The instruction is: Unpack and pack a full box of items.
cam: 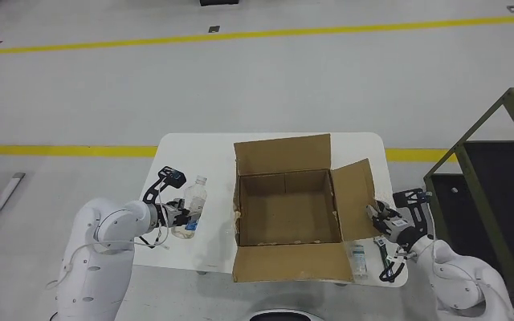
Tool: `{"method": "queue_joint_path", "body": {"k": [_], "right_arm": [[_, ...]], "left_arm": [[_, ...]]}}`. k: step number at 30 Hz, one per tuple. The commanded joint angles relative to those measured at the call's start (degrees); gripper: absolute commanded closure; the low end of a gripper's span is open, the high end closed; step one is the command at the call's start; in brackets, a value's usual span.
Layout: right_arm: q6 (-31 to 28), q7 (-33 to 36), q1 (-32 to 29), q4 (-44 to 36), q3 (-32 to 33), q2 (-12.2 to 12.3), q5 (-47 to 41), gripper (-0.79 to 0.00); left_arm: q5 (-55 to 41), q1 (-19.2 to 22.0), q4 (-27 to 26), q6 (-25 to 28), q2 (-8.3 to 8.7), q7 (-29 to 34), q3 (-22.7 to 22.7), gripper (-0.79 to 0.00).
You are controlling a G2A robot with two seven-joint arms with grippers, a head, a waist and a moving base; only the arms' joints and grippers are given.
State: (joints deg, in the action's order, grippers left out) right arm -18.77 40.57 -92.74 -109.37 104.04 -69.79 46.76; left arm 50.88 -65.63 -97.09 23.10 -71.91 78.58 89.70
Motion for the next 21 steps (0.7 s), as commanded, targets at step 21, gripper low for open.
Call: {"method": "queue_joint_path", "body": {"k": [21], "right_arm": [[17.68, -4.50, -2.77, -4.45, -8.00, -0.80, -10.17, 0.000]], "left_arm": [[-2.56, 6.47, -6.32, -5.27, 2.04, 0.86, 2.39, 0.000]]}}
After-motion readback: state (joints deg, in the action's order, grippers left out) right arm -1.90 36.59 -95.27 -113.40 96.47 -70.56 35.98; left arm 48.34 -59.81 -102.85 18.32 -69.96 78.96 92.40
